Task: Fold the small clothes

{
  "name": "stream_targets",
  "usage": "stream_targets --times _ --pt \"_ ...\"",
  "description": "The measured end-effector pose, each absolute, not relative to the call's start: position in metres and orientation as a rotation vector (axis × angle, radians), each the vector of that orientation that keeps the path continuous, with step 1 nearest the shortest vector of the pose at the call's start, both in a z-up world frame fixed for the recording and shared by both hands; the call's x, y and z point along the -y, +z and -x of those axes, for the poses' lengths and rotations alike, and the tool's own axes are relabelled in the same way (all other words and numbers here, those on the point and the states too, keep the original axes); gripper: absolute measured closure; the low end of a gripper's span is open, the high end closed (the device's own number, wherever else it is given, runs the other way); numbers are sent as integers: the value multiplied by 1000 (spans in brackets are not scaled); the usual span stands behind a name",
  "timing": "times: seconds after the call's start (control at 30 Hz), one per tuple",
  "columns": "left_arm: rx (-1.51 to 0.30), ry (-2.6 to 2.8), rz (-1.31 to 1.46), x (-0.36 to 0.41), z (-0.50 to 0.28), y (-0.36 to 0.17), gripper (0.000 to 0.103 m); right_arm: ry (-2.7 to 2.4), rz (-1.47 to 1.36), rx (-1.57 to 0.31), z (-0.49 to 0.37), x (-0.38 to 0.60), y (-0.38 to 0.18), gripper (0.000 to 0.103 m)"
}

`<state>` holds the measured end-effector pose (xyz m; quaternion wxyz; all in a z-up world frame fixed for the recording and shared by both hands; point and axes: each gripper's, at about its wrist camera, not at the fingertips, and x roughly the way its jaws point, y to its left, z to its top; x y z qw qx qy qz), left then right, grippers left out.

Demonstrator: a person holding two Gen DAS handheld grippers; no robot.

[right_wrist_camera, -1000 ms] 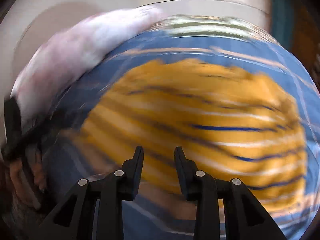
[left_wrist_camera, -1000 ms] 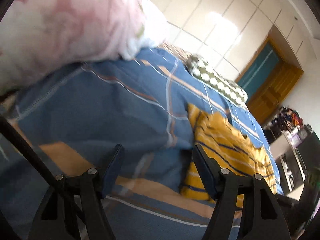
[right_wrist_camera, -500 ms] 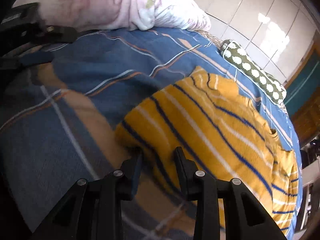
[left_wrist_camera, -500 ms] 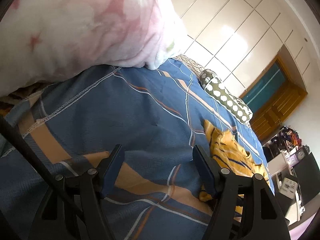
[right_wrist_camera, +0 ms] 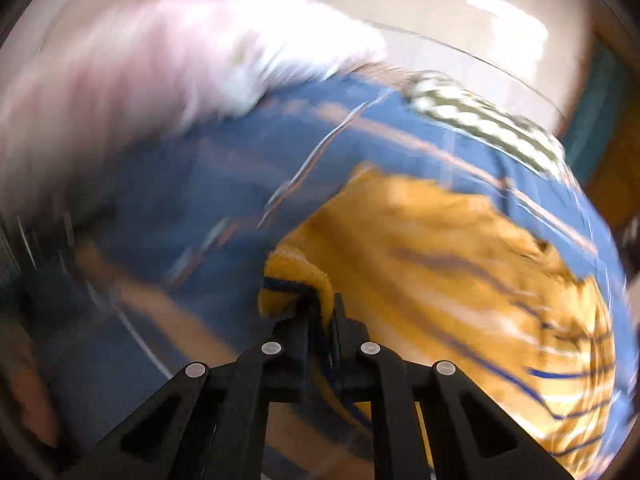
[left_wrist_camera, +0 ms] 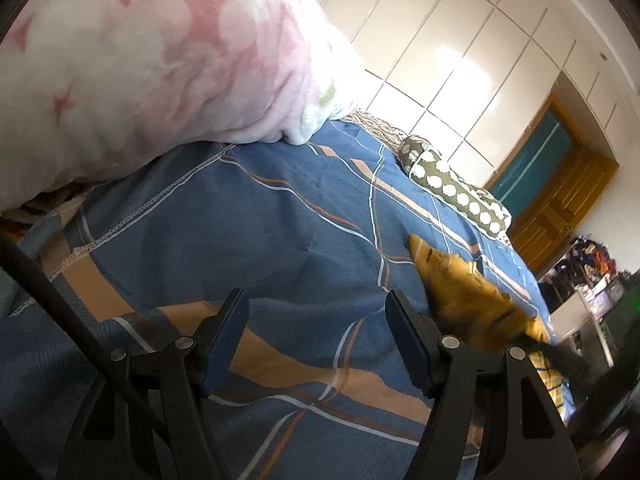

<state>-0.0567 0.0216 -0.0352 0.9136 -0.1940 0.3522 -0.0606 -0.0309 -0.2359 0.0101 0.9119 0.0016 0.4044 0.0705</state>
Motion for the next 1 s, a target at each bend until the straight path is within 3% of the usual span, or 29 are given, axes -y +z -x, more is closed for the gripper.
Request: stream_targets --times 0.17,0.33,0.5,0.77,0.9,1.0 --pt "-718 -123 330 -3 62 -35 34 -16 -396 -718 69 397 48 95" --pt "-737 -190 299 26 63 -36 34 -206 -580 -792 137 505 -9 94" --pt "-797 -276 200 79 72 -32 34 -185 -753 -794 168 542 -53 95" --pt "-843 -376 -37 169 100 -34 31 -127 -754 -707 199 549 -43 97" --pt "-886 -391 -52 196 102 -47 31 -113 -813 -726 210 568 -66 97" --pt "-936 -365 -73 205 94 -67 31 -112 -788 -715 217 566 -65 92"
